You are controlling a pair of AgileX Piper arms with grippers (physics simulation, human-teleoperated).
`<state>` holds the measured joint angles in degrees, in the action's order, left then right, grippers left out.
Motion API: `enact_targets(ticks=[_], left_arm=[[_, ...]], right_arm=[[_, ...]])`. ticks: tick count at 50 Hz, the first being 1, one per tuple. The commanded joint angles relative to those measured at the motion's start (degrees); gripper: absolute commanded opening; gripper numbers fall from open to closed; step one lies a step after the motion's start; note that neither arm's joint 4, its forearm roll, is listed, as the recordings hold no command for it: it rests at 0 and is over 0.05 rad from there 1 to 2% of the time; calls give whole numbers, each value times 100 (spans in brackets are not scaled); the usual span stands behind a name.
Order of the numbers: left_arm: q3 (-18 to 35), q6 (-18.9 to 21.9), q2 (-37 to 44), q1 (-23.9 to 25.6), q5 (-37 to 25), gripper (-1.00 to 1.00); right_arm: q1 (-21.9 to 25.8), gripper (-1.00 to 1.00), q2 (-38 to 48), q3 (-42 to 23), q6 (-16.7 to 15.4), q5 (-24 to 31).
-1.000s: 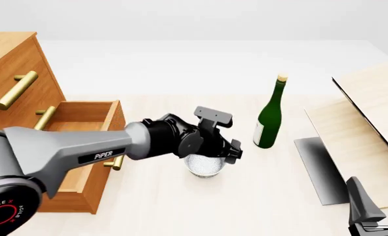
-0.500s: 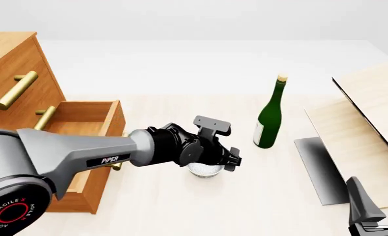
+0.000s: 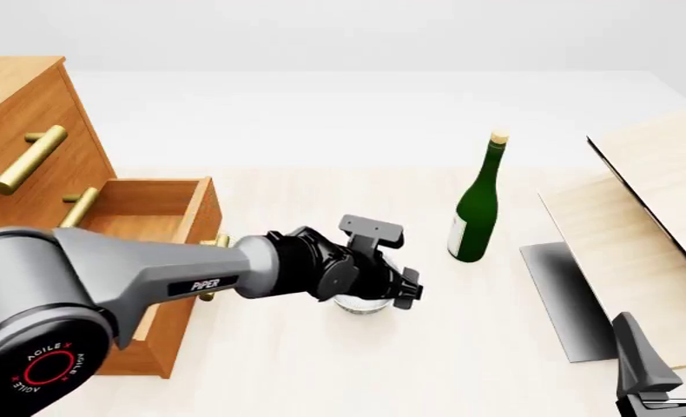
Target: Put the bowl in the bottom drawer of the cabinet.
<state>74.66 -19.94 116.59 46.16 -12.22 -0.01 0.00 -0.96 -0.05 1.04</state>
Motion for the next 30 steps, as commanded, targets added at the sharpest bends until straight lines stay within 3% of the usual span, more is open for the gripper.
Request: enact_targets(ticks=[1, 30], left_arm=[[21, -51, 58, 25, 8, 100], [-93, -189, 116, 138, 158, 100]], right_arm=[[0, 100, 0, 0, -1, 0], [0, 100, 0, 0, 0, 0]])
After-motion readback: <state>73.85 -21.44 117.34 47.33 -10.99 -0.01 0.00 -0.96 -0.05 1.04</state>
